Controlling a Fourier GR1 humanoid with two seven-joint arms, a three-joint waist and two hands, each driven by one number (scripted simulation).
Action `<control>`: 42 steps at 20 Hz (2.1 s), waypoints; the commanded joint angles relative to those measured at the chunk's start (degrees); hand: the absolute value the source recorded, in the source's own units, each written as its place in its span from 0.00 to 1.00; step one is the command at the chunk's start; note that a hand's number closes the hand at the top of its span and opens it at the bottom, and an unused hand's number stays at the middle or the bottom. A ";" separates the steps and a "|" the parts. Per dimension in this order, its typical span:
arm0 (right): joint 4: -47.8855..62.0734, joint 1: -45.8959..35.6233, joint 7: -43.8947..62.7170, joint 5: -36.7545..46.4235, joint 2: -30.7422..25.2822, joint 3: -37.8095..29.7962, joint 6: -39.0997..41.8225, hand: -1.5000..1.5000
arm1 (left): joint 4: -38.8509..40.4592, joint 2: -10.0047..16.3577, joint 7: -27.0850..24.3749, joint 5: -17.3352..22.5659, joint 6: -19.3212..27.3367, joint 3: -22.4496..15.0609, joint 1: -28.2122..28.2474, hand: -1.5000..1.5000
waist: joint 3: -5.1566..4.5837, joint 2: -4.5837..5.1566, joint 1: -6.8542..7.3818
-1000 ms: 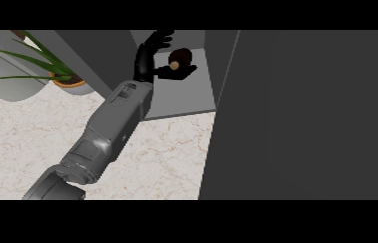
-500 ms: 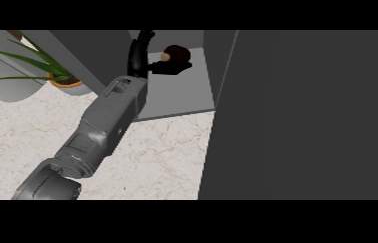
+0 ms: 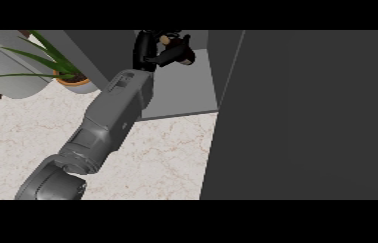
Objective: Pick up the wine, place it into the cabinet and close the cabinet
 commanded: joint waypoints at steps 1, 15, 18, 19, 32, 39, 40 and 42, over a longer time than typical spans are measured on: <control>-7.68 1.10 4.54 -0.71 -0.46 1.11 -0.48 0.00 | -0.53 -0.54 -2.74 1.35 -6.29 1.43 -0.42 1.00 | -0.07 -0.20 1.29; -12.06 3.66 7.01 -0.40 -3.12 -1.64 -2.95 0.00 | -0.75 -3.09 1.18 2.72 -10.29 2.11 -3.56 0.00 | 0.05 -1.40 4.49; -12.78 5.47 5.97 -0.35 -4.51 -1.40 -2.60 0.00 | -2.58 -3.10 1.51 4.39 -9.68 0.31 -2.24 0.00 | 0.10 -2.05 4.73; -12.97 6.83 5.08 0.41 -4.52 -0.84 -3.40 0.00 | -2.30 -3.10 1.14 5.53 -12.31 -0.07 0.04 0.00 | 0.10 -2.09 4.18; -11.51 6.63 3.97 -2.84 -6.52 -4.52 -3.08 0.00 | -15.64 -3.11 1.03 13.34 -19.11 -11.16 14.49 0.00 | 0.14 -2.77 6.11; -12.22 7.76 5.52 -1.66 -6.03 -4.13 -5.58 0.00 | -28.59 -3.11 5.73 14.54 -18.43 -15.63 24.77 0.00 | 0.14 -3.09 8.13; -8.99 7.05 3.91 -0.83 -4.35 -2.38 -5.51 0.00 | -32.19 -3.11 7.54 15.38 -16.24 -17.93 26.41 0.00 | 0.17 -3.00 7.98; -11.51 7.51 4.94 -1.37 -6.23 -3.72 -4.77 0.00 | -35.91 -3.11 5.01 14.21 -15.76 -19.83 31.94 0.00 | 0.16 -2.98 7.96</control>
